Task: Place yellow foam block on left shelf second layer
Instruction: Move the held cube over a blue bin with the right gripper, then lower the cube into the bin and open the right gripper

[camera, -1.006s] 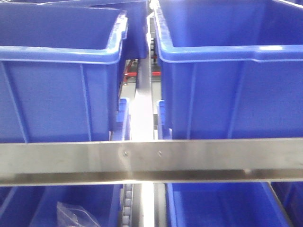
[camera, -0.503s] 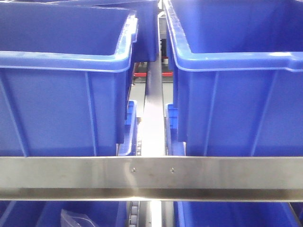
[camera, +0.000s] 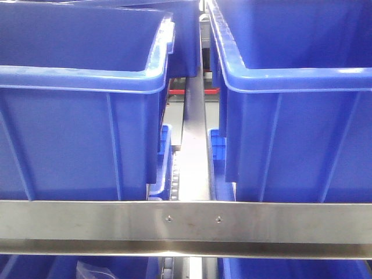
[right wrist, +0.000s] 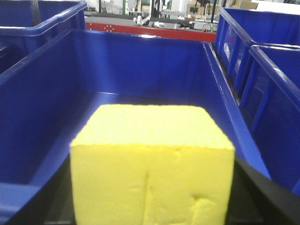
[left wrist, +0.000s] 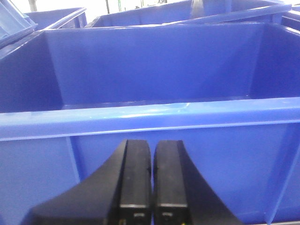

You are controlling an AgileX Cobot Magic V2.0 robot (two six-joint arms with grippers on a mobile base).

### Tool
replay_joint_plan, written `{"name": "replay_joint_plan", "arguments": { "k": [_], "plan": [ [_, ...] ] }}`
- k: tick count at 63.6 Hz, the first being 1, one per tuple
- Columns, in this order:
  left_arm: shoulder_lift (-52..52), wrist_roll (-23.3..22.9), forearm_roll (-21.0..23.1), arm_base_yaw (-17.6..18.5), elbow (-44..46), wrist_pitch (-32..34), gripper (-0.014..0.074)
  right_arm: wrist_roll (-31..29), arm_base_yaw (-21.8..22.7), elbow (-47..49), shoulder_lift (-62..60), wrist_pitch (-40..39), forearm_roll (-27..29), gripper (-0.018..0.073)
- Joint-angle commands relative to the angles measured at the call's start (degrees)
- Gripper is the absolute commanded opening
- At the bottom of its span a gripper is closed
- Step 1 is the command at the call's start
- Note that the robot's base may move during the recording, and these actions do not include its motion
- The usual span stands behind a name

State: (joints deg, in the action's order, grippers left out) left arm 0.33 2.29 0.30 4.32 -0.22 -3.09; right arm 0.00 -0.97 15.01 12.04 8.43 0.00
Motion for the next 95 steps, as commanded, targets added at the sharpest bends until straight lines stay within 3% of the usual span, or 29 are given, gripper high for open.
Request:
{"name": "replay_joint_plan", "arguments": {
  "k": [1, 36, 41, 46, 59, 68, 88, 95],
  "plan": [
    [1.1, -0.2, 0.3, 0.4, -1.5, 4.7, 0.0124, -0.8, 0.2, 4.9, 5.2, -5.2, -0.4, 0.0487],
    [1.1, -0.2, 0.3, 0.4, -1.5, 4.7, 0.0124, -0.7, 0.1, 18.3, 38.1, -12.6, -0.3, 0.0487],
    [1.1, -0.2, 0.3, 0.4, -1.5, 4.7, 0.0124, 1.6, 0.1, 19.3, 40.8, -13.2, 0.0, 0.0487],
    [1.1, -0.2, 0.3, 0.4, -1.5, 4.7, 0.0124, 4.9, 0.1, 20.1, 42.8, -13.8, 0.0, 0.0487],
    [1.1, -0.2, 0.3, 0.4, -1.5, 4.7, 0.0124, 5.2, 0.1, 21.2, 45.8, -15.5, 0.0, 0.0497],
    [1.1, -0.2, 0.3, 0.4, -1.5, 4.7, 0.0124, 5.2, 0.1, 21.2, 46.3, -16.1, 0.0, 0.0641],
    [1.1, -0.2, 0.3, 0.4, -1.5, 4.7, 0.0124, 5.2, 0.1, 22.3, 45.6, -15.5, 0.0, 0.0619],
    [1.1, -0.2, 0.3, 0.4, -1.5, 4.7, 0.0124, 5.2, 0.3, 23.1, 44.2, -16.6, 0.0, 0.0529]
  ]
}}
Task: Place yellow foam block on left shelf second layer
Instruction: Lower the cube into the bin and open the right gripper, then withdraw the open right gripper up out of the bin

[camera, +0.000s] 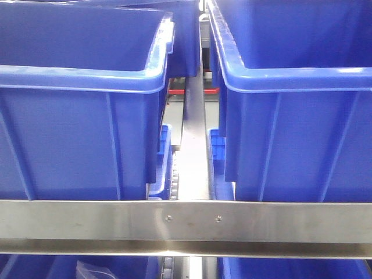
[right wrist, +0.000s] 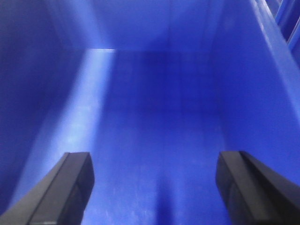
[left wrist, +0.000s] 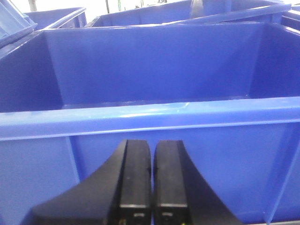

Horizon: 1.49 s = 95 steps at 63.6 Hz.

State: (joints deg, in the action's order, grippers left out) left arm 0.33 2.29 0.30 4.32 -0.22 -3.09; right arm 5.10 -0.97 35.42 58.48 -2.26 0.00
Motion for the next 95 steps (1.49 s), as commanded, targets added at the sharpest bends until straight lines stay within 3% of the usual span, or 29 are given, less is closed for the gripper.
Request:
{"name": "replay_joint_plan", "arguments": {
  "k": [1, 14, 25, 47, 61, 95],
  "plan": [
    [1.1, -0.2, 0.3, 0.4, -1.5, 4.7, 0.0124, 0.1, 0.3, 2.7, -2.6, -6.0, 0.0, 0.0507],
    [1.1, -0.2, 0.3, 0.4, -1.5, 4.7, 0.0124, -0.8, 0.3, 2.5, -7.9, -6.7, -0.4, 0.0034],
    [1.1, -0.2, 0.3, 0.4, -1.5, 4.7, 0.0124, -4.5, 0.3, 0.6, -15.2, -4.2, -1.4, 0.0051],
    [1.1, -0.2, 0.3, 0.4, -1.5, 4.7, 0.0124, -4.5, 0.3, -18.7, -41.0, -4.2, -1.4, 0.0051],
    [1.1, -0.2, 0.3, 0.4, -1.5, 4.7, 0.0124, -4.3, 0.3, -26.1, -54.9, 1.0, -1.4, 0.0051],
    [1.1, -0.2, 0.3, 0.4, -1.5, 4.7, 0.0124, -4.3, 0.3, -27.0, -57.4, 1.7, -1.4, 0.0051]
  ]
}}
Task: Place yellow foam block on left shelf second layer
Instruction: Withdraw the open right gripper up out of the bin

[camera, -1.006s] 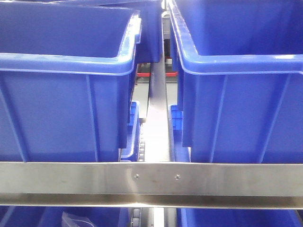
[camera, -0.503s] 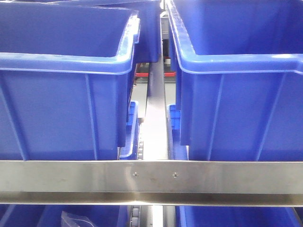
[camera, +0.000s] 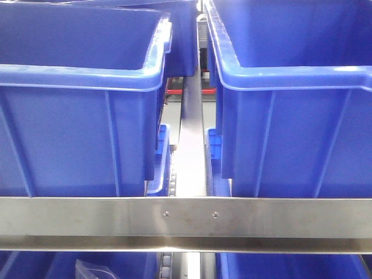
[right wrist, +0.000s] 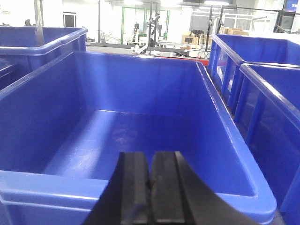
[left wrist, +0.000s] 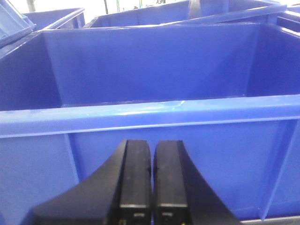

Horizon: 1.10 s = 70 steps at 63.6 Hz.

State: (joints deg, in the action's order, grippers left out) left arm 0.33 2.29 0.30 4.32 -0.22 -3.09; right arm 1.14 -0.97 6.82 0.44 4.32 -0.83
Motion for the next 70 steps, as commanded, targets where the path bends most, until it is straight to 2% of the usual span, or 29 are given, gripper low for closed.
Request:
{"name": "replay_joint_plan", "arguments": {
  "k": [1, 23, 70],
  "plan": [
    [1.1, -0.2, 0.3, 0.4, -1.5, 4.7, 0.0124, -0.4, 0.3, 1.6, 0.6, -4.9, -0.5, 0.0051],
    [1.1, -0.2, 0.3, 0.4, -1.5, 4.7, 0.0124, 0.7, 0.3, -7.4, -2.1, -6.9, -0.5, 0.0051],
    [1.0, -0.2, 0.3, 0.4, -1.5, 4.7, 0.0124, 0.8, 0.3, -7.3, -2.1, -7.8, -0.5, 0.0051]
  ]
}}
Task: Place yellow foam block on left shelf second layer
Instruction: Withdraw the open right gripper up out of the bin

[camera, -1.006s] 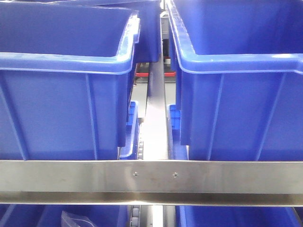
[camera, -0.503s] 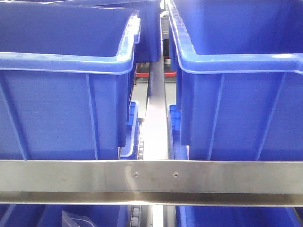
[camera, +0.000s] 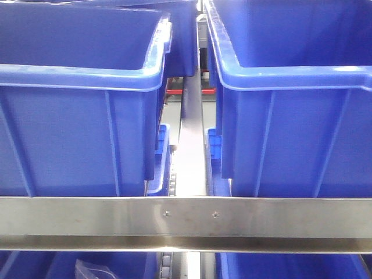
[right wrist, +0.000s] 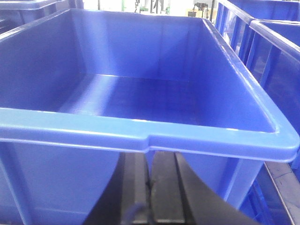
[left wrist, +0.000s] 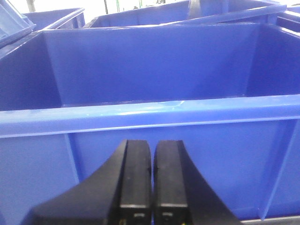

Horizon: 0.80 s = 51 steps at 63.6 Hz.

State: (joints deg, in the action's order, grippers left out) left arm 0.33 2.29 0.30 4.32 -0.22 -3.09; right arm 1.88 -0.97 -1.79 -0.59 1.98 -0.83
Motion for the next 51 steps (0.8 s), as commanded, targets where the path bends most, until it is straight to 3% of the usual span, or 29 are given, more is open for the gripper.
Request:
{"name": "replay_joint_plan", "arguments": {
  "k": [1, 51],
  "plan": [
    [1.0, -0.2, 0.3, 0.4, -1.5, 4.7, 0.0124, 0.0, 0.3, 1.3, -1.1, -5.5, -0.5, 0.0051],
    [1.0, -0.2, 0.3, 0.4, -1.5, 4.7, 0.0124, 0.0, 0.3, 1.3, -1.1, -5.5, -0.5, 0.0051]
  ]
}}
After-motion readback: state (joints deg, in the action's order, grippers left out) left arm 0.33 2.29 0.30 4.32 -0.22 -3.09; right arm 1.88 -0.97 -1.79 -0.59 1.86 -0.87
